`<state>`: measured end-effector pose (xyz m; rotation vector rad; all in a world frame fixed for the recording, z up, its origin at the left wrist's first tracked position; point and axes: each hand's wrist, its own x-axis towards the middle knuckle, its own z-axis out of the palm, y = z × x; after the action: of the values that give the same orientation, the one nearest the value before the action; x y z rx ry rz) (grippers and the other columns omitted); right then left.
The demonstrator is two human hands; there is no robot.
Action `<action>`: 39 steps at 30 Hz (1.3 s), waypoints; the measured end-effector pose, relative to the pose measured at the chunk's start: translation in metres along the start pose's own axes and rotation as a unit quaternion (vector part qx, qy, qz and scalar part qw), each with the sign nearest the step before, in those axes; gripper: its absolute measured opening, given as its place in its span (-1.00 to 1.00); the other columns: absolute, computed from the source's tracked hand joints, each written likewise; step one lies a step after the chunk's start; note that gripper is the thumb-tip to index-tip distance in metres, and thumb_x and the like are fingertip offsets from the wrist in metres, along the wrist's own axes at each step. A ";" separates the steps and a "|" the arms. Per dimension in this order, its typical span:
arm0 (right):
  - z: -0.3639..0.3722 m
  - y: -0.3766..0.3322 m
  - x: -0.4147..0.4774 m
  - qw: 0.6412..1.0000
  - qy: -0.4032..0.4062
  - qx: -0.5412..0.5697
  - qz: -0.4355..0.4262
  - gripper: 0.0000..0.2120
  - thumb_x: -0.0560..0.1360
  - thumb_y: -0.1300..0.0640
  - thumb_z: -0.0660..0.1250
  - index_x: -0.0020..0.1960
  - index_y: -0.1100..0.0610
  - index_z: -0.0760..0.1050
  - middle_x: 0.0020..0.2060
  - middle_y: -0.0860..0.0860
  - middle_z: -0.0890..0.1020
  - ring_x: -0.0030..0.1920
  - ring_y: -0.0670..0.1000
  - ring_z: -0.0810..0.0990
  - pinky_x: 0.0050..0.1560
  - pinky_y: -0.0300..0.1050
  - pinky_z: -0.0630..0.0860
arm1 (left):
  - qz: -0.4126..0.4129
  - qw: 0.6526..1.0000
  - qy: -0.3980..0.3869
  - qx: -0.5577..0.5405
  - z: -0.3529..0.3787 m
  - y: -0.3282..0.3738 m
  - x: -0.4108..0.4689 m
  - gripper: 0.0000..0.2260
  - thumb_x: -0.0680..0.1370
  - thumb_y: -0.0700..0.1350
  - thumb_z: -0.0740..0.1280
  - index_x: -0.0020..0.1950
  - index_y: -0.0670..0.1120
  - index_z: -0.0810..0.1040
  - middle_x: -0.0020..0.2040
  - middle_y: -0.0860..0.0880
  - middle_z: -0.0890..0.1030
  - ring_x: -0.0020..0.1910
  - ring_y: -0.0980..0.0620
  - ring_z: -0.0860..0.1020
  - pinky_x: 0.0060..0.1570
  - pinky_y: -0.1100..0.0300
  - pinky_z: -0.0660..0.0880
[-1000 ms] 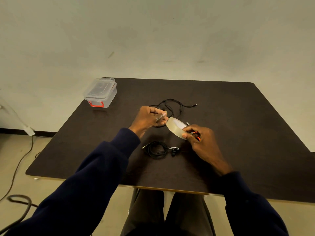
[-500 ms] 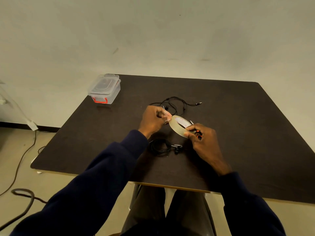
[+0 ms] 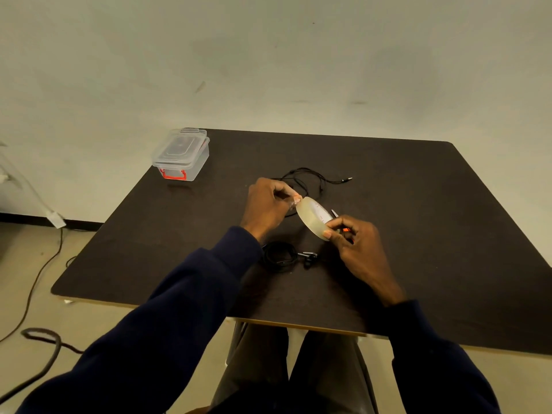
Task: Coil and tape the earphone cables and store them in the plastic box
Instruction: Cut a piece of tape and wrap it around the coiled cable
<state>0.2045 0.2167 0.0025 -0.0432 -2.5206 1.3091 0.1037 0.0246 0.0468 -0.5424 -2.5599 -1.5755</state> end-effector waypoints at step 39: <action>0.002 0.007 0.009 0.999 0.029 0.014 -0.035 -0.68 0.45 0.26 0.55 0.19 0.17 0.68 0.20 0.02 0.69 0.26 -0.19 0.57 0.34 -0.27 0.51 | 0.034 0.987 -0.148 -0.044 -0.025 0.049 0.046 -0.95 0.62 -0.30 0.36 -0.03 -0.21 0.57 -0.11 -0.21 0.73 -0.14 -0.02 0.75 -0.21 0.23 0.64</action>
<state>0.1951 0.2211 -0.0020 0.0127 -2.4325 1.2964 0.0742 0.0340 0.1115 -0.9273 -2.6488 -1.7067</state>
